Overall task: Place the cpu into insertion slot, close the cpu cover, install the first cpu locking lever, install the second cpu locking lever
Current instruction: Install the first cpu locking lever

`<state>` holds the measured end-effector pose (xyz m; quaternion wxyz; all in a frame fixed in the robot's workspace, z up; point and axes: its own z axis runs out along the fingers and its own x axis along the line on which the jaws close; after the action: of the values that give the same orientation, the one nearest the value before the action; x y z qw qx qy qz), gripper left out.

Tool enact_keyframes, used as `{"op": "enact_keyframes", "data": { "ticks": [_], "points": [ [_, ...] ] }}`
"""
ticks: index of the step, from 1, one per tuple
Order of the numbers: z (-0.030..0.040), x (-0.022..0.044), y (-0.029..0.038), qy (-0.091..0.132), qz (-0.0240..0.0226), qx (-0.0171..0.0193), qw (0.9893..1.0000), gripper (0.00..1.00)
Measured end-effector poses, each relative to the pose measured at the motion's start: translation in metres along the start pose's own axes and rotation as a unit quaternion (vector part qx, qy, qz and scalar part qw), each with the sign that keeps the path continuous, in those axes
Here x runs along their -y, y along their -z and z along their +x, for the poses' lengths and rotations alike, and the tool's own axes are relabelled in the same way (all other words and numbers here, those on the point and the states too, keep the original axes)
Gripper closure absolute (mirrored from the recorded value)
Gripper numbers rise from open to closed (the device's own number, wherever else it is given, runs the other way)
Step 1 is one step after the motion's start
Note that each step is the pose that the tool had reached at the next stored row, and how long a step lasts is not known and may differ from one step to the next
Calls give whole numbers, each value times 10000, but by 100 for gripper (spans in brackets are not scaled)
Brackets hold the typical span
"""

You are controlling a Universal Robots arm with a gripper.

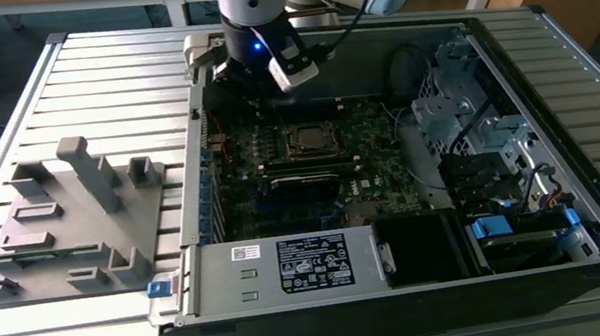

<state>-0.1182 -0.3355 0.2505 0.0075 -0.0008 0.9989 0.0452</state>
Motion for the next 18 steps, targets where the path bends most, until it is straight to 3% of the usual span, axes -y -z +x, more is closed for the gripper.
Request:
{"op": "enact_keyframes", "data": {
  "ticks": [5,7,10,11,18],
  "points": [
    [21,12,2,-4,-284,0,9996,90],
    [24,17,2,-7,-430,0,9991,90],
    [24,24,3,-10,-691,1,9976,90],
    [24,25,3,-11,-737,1,9973,90],
    [3,26,2,-10,-751,1,9972,90]
  ]
}}
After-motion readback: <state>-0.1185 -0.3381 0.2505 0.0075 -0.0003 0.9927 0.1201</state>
